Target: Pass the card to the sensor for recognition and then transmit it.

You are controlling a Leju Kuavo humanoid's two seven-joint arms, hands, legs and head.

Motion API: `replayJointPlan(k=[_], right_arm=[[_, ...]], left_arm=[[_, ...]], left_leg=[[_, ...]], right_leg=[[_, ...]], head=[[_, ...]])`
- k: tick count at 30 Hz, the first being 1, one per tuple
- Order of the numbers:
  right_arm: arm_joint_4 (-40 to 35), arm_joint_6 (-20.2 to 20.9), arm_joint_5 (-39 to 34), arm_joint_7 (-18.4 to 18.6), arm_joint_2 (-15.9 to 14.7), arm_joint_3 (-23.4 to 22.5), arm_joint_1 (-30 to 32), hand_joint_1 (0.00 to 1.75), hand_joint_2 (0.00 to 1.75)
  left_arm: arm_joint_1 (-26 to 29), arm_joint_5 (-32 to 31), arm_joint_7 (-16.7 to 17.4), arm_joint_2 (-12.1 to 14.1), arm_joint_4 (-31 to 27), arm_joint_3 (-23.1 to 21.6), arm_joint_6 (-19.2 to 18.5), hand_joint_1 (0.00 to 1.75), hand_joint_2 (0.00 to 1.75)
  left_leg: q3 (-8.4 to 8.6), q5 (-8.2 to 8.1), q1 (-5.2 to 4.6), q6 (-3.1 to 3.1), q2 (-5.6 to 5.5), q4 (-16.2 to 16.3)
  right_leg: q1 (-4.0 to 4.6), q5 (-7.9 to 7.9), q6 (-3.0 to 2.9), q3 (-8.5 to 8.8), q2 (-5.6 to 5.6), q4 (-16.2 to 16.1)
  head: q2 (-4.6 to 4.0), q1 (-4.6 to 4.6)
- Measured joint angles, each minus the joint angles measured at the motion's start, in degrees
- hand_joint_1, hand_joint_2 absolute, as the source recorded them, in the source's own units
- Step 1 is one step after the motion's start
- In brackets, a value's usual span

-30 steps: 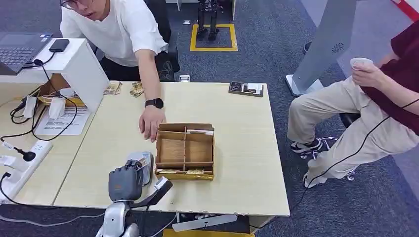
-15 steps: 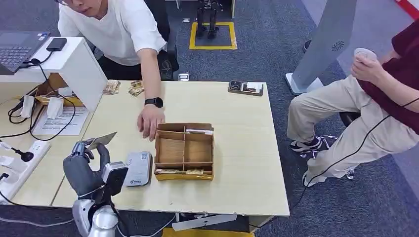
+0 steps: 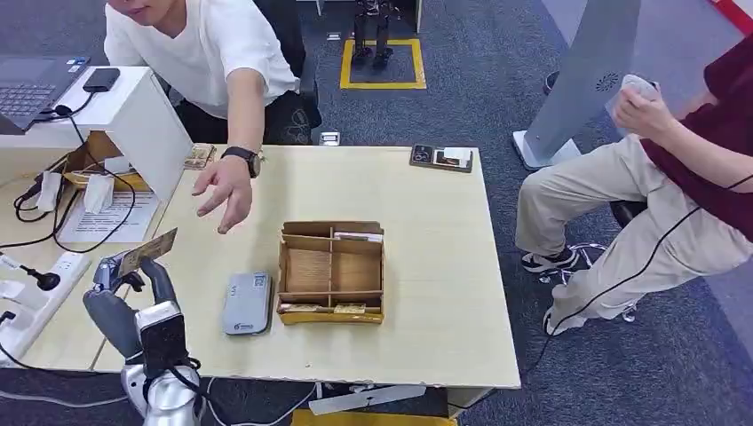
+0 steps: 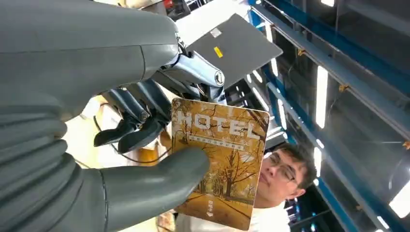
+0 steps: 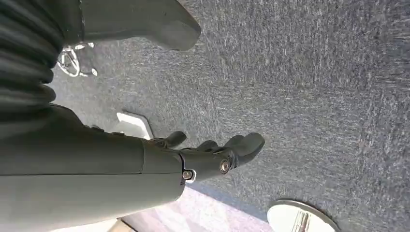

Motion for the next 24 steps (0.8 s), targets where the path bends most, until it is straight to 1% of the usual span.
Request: replayJointPlan(k=[6,11,14,15,16,19,20,24], right_arm=[[0.0,-0.1,0.5,-0.2,0.0,0.0,-0.1,0.00,1.75],[0.1,-0.1,1.0,-0.2,0.0,0.1,-0.2,0.00,1.75],[0.2,-0.1,1.3,0.1,0.0,0.2,-0.4,0.00,1.75],[0.2,-0.1,1.3,0.2,0.0,0.3,-0.4,0.00,1.75],[0.2,-0.1,1.3,0.3,0.0,0.4,-0.4,0.00,1.75],[0.2,-0.1,1.3,0.3,0.0,0.7,-0.5,0.00,1.75],[0.2,-0.1,1.3,0.3,0.0,0.7,-0.5,0.00,1.75],[0.3,-0.1,1.2,0.3,0.0,0.9,-0.5,0.00,1.75]], left_arm=[[-2.5,7.1,-0.2,-0.1,0.2,-1.1,-0.1,1.75,1.75],[-5.1,8.1,-0.2,-0.2,1.2,-1.6,-0.2,1.75,1.75],[-6.8,7.8,-0.2,-0.5,3.0,-1.6,-0.2,1.75,1.75],[-7.2,7.7,-0.2,-0.5,3.7,-1.6,-0.2,1.03,1.75],[-7.6,7.6,-0.2,-0.6,4.4,-1.6,-0.2,0.63,1.75],[-8.7,7.5,-0.2,-0.7,6.7,-1.6,-0.2,0.63,1.75],[-8.9,7.5,-0.2,-0.7,7.2,-1.6,-0.2,0.00,1.75],[-9.5,7.1,-0.2,-0.9,9.0,-1.6,-0.2,0.00,1.75]], left_leg=[[0.00,0.00,0.00,0.00,0.00,0.0],[-0.01,0.00,0.00,0.00,0.00,0.0],[0.00,0.00,0.00,0.00,0.03,0.0],[-0.01,0.00,0.00,0.00,0.02,0.0],[-0.01,0.01,0.00,0.00,0.01,0.0],[-0.02,0.00,0.00,0.00,0.00,0.0],[-0.02,0.00,0.00,0.00,0.02,0.0],[-0.03,0.00,0.00,0.00,0.01,0.0]], right_leg=[[0.00,0.00,0.00,0.00,0.02,0.0],[0.00,0.01,0.01,0.01,0.02,0.0],[0.00,0.02,0.00,0.01,0.04,0.0],[0.00,0.02,0.00,0.01,0.04,0.0],[0.00,0.02,0.00,0.00,0.02,0.0],[0.00,0.02,0.00,0.01,0.03,0.0],[0.00,0.02,0.00,0.01,0.04,0.0],[0.00,0.02,0.00,0.00,0.05,0.0]], head=[[0.00,0.00],[0.00,-0.02],[0.00,0.00],[0.00,-0.02],[0.00,-0.02],[0.00,0.00],[0.00,-0.02],[0.00,-0.02]])
